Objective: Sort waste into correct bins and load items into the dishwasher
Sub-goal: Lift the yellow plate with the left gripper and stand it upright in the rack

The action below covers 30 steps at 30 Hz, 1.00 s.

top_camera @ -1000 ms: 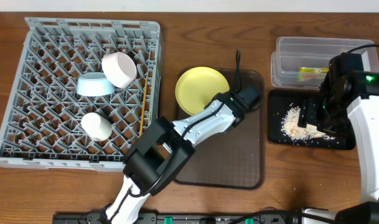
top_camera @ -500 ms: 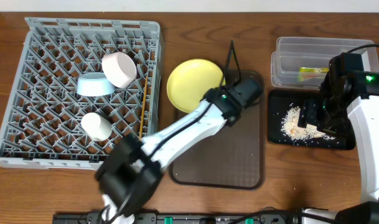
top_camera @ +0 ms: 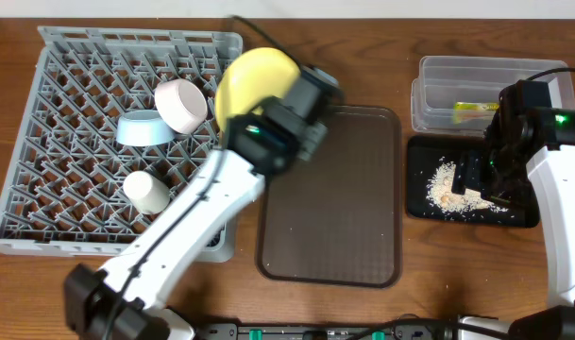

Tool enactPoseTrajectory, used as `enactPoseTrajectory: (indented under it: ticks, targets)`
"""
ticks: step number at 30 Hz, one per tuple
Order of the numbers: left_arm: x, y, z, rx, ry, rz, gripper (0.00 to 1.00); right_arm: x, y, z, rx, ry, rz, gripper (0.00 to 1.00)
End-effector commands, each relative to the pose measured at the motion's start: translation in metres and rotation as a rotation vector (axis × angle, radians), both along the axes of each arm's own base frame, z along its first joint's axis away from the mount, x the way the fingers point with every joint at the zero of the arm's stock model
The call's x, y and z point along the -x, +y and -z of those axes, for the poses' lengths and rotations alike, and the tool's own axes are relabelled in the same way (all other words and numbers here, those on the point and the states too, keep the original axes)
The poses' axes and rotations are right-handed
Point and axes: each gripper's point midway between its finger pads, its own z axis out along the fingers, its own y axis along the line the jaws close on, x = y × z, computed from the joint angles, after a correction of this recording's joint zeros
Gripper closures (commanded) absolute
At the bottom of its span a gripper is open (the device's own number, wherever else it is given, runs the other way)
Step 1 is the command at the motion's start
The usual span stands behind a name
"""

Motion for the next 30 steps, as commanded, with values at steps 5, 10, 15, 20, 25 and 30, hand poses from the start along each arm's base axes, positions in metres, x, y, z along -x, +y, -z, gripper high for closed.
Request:
enactPoseTrajectory:
  ticks: [5,10,15,20,25,30]
  targets:
    - [-0.001,0.012,-0.024,0.447,0.188,-0.009,0.92,-0.001,-0.004,-0.008,0.016,-0.028,0.017,0.28]
    - [-0.01,0.036,-0.031,0.605,0.25,-0.075,0.92,-0.001,-0.004,-0.008,0.016,-0.027,0.017,0.28]
    - [-0.018,0.057,-0.037,0.696,0.272,-0.125,0.92,0.0,-0.004,-0.008,0.016,-0.025,0.017,0.28]
    - [-0.018,0.063,-0.041,0.786,0.314,-0.101,0.92,0.0,-0.004,-0.008,0.016,-0.025,0.017,0.28]
    - [-0.022,0.073,-0.039,0.799,0.314,-0.125,0.92,0.0,-0.003,-0.008,0.016,-0.023,0.017,0.28]
    - [-0.024,0.087,-0.03,0.802,0.323,-0.168,0.92,0.001,-0.004,-0.008,0.016,-0.02,0.017,0.28]
